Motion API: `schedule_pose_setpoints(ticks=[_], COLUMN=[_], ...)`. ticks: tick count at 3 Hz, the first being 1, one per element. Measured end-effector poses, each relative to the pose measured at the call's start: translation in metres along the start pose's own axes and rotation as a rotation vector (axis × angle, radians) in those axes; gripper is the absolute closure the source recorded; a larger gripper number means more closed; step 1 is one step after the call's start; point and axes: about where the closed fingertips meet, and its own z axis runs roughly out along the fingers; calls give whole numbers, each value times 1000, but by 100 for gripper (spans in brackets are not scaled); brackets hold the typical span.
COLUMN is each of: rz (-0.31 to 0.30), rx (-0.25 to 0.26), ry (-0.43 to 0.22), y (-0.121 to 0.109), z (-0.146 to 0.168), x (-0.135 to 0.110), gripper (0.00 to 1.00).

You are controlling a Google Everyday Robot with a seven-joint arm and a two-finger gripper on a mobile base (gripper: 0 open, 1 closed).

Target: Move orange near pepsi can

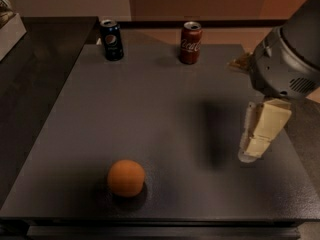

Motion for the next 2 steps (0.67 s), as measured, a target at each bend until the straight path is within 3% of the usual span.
schedule_pose_setpoints(ticks=[2], rz=[-73], rx=[-68], ry=[-106], y=[41], z=[48], x=[-48], gripper=[0])
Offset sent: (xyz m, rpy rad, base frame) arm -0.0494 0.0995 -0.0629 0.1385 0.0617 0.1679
